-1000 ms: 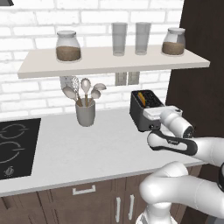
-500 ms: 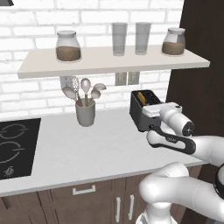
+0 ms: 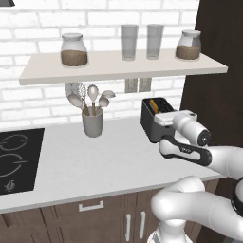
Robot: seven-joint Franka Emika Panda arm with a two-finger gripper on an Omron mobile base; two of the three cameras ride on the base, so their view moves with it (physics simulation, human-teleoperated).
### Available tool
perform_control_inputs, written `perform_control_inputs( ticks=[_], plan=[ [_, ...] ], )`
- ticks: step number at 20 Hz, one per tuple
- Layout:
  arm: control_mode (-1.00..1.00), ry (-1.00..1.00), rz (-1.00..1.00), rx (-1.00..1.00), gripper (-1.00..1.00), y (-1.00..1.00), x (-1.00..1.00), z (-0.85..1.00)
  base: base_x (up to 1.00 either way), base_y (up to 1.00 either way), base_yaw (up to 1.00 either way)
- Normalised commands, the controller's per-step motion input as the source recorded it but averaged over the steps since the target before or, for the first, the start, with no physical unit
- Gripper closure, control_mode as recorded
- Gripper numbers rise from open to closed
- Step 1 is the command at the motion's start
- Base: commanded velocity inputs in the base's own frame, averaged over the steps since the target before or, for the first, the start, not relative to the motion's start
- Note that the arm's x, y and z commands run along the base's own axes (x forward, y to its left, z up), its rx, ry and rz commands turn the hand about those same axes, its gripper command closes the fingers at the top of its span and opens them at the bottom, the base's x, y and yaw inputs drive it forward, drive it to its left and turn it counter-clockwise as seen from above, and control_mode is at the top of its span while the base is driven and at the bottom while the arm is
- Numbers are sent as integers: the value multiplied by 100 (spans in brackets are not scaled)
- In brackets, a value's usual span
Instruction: Start the toaster. Once the lever pops up, take the bread to the plate on the dining counter.
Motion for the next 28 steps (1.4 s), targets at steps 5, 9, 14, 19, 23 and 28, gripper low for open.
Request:
perform_control_inputs(
  ticks=[5,9,14,19,23,28],
  plan=[
    [-100,4,0,0,-100,0,16,0,0,0,0],
    [-100,2,0,0,-100,0,11,0,0,0,0],
    [-100,1,0,0,-100,-1,16,0,0,0,0],
    [-100,1,0,0,-100,-5,21,0,0,0,0],
    [-100,2,0,0,-100,-10,15,0,0,0,0],
    [-100,2,0,0,-100,-9,12,-4,0,0,0]
  ],
)
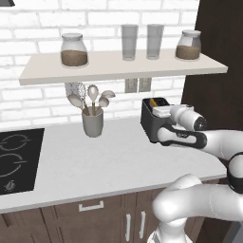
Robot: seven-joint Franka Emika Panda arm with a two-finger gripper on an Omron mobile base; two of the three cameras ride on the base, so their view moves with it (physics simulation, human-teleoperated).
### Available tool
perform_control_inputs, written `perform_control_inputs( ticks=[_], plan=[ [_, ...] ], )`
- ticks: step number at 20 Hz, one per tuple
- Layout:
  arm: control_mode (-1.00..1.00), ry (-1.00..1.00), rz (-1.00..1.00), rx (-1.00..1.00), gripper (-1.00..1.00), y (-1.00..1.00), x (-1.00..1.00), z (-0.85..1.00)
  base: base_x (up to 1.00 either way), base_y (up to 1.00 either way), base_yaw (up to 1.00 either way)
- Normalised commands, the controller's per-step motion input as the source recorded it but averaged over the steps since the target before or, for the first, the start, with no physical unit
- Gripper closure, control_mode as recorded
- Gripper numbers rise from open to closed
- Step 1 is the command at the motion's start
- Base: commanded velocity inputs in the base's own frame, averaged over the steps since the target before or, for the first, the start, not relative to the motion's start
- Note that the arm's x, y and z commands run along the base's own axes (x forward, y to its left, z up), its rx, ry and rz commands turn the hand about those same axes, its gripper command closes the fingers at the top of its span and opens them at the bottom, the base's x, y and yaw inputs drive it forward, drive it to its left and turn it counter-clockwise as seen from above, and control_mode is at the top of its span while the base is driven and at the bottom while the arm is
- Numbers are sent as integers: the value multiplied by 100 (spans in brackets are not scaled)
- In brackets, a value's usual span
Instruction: Start the toaster. Once the lever pops up, take the bread to the plate on the dining counter.
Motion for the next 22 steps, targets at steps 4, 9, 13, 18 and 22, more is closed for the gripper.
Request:
perform_control_inputs(
  ticks=[4,9,13,18,22],
  plan=[
    [-100,4,0,0,-100,-3,19,-11,0,0,0],
    [-100,3,0,0,-100,-1,18,-4,0,0,0],
    [-100,0,0,0,-100,-3,19,-1,0,0,0],
    [-100,0,0,0,-100,0,22,-8,0,0,0],
    [-100,0,0,0,-100,-1,21,-21,0,0,0]
  ],
)
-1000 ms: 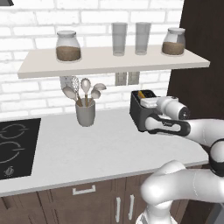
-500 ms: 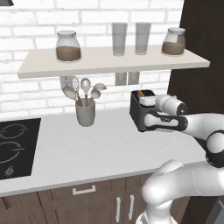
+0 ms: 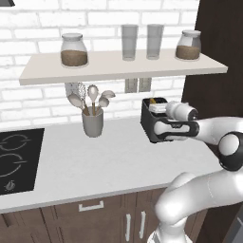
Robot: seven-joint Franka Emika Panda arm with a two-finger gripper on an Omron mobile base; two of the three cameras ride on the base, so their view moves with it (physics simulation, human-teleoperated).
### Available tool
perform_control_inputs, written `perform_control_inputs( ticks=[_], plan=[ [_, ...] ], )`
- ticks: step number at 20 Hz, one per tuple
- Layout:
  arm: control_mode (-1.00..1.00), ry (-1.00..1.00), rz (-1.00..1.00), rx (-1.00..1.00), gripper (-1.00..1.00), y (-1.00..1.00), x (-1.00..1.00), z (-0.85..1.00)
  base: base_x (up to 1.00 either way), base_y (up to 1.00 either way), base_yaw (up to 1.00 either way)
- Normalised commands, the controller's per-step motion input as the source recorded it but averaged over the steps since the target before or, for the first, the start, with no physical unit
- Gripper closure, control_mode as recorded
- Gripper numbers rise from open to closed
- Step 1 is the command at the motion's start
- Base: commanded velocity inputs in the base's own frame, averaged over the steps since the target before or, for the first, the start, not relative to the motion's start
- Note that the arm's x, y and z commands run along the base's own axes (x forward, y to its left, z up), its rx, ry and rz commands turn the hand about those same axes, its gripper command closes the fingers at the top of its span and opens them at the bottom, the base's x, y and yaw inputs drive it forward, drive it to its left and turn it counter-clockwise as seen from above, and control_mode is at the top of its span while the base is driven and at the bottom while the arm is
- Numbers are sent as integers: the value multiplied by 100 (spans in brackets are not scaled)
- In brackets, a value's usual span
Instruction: Start the toaster. Once the lever pops up, take the bread to the plate on the dining counter.
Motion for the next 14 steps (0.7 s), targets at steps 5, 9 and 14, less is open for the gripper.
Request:
perform_control_inputs(
  ticks=[5,9,14],
  plan=[
    [-100,0,0,0,-100,-5,22,-24,0,0,0],
    [-100,0,0,0,-100,-9,21,-15,0,0,0],
    [-100,0,0,0,-100,-8,23,-10,0,0,0]
  ],
)
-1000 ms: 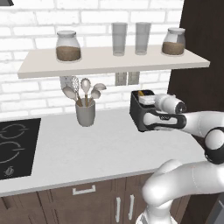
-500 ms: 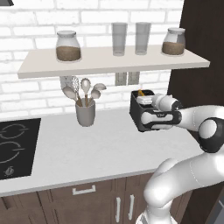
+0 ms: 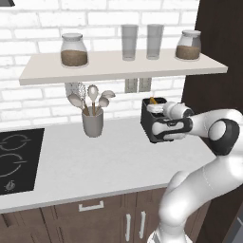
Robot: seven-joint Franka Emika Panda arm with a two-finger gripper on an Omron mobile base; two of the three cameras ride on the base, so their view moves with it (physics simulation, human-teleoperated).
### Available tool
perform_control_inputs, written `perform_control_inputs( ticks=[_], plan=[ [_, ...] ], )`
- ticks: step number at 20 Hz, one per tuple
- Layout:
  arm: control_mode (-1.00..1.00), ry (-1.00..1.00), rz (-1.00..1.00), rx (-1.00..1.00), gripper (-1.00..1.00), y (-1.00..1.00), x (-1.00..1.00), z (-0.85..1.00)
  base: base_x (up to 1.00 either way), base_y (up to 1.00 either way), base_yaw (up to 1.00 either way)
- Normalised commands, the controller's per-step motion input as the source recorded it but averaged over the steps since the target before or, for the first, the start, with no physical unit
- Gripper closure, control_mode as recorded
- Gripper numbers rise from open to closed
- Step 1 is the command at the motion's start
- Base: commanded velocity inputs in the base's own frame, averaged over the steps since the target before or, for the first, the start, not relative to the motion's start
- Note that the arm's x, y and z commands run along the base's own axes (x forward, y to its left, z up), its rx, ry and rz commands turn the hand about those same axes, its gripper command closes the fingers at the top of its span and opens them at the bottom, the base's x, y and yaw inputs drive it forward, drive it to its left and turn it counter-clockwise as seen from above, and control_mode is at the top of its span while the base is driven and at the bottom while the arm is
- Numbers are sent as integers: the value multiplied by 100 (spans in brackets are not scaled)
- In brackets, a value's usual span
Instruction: Start the toaster. Once the lever pops up, take the bread to the plate on the dining counter.
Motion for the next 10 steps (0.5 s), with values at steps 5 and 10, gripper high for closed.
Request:
perform_control_inputs(
  ticks=[5,10],
  plan=[
    [-100,0,0,0,-100,-6,17,-13,0,0,0],
    [-100,0,0,0,-100,-2,14,-18,0,0,0]
  ],
)
